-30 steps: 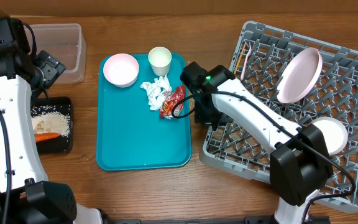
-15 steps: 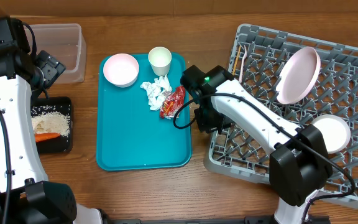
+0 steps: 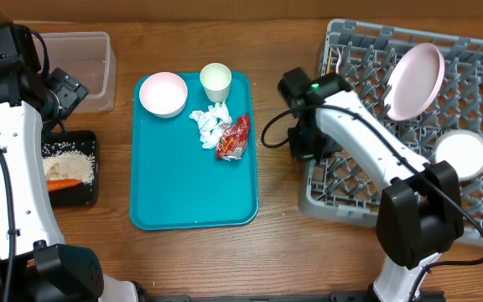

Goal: Sort waste into correct bins and load items into the dishwasher rack

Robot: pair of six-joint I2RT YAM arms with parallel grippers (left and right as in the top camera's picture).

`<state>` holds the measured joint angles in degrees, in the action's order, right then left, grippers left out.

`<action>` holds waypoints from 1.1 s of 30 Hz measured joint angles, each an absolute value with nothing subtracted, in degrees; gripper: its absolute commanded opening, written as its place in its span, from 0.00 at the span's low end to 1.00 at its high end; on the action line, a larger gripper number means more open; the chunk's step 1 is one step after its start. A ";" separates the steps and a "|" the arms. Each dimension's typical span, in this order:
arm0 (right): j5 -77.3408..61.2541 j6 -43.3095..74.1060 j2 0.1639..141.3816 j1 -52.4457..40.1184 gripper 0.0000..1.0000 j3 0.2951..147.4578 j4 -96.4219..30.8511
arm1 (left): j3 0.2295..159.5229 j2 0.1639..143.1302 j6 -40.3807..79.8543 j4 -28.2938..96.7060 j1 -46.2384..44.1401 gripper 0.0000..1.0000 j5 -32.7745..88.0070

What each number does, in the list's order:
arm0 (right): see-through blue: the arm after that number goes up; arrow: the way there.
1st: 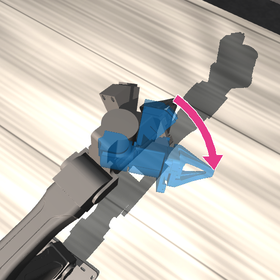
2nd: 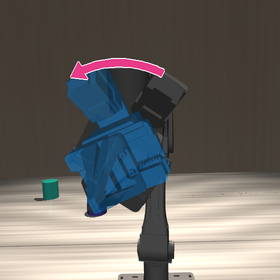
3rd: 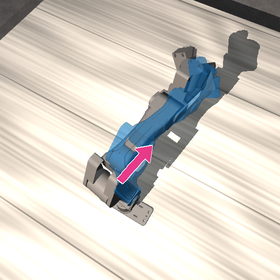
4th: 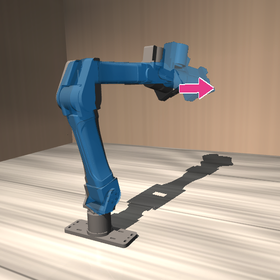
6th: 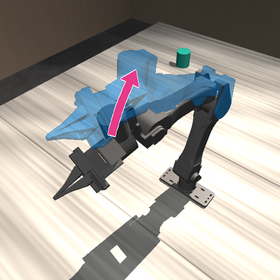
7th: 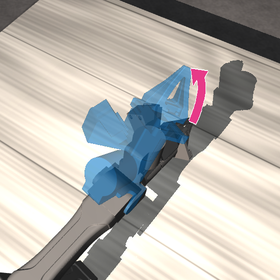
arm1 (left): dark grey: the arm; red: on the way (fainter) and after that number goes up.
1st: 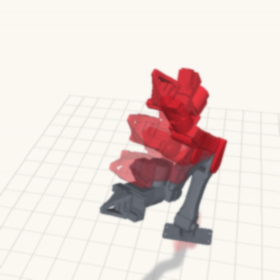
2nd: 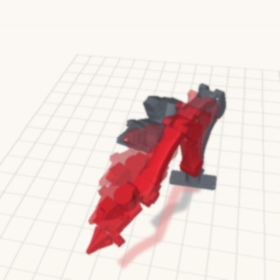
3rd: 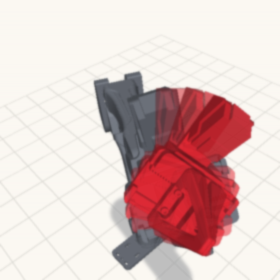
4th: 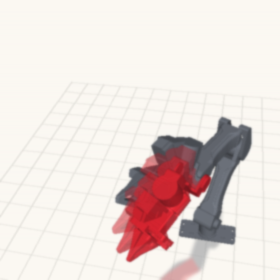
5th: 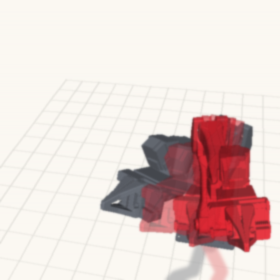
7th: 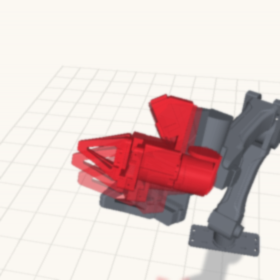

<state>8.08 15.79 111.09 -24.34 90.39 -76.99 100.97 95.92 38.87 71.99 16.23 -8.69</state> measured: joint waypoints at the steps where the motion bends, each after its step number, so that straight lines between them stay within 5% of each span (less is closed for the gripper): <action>1: 8.27 15.40 111.07 -23.79 0.13 90.39 -76.34 | 100.97 95.92 38.85 72.01 16.23 1.00 -8.69; 19: 9.19 11.77 111.07 -17.63 0.07 90.39 -71.26 | 100.97 95.92 38.85 72.01 16.23 1.00 -8.69; 33: 8.80 12.01 111.07 -30.11 0.08 90.39 -71.09 | 100.97 95.92 38.85 72.01 16.23 1.00 -8.69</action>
<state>8.80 12.01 111.07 -30.11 90.39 -71.09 100.97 95.92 38.85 72.01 16.23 -8.69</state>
